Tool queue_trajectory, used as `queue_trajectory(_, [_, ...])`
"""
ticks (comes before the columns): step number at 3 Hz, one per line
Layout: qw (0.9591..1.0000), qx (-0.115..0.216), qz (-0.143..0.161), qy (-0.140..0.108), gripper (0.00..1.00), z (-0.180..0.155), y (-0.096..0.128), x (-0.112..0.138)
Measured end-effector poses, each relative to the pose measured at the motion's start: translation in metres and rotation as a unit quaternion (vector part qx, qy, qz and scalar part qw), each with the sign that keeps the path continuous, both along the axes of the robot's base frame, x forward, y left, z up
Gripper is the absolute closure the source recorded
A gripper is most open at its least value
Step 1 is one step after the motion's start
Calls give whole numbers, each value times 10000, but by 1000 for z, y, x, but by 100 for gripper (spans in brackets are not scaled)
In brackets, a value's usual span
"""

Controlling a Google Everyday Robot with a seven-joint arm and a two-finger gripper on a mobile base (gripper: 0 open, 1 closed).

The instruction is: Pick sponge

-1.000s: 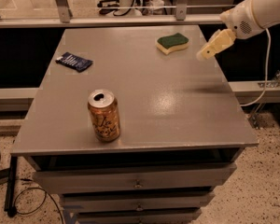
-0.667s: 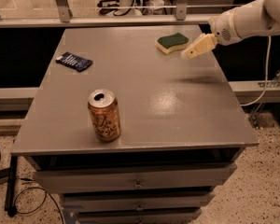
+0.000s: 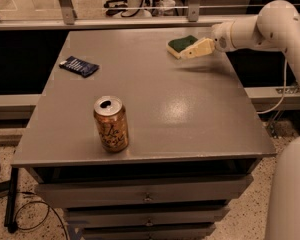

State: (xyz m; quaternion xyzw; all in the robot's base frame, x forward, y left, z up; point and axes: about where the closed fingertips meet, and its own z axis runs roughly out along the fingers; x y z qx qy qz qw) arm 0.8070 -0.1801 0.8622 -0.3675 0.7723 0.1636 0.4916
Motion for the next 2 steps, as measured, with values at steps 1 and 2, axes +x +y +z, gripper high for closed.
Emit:
queue_trajectory(1, [9998,181,18,25,0,-13,2,24])
queue_trajectory(2, [9996,244,77,148,17,-26,3,33])
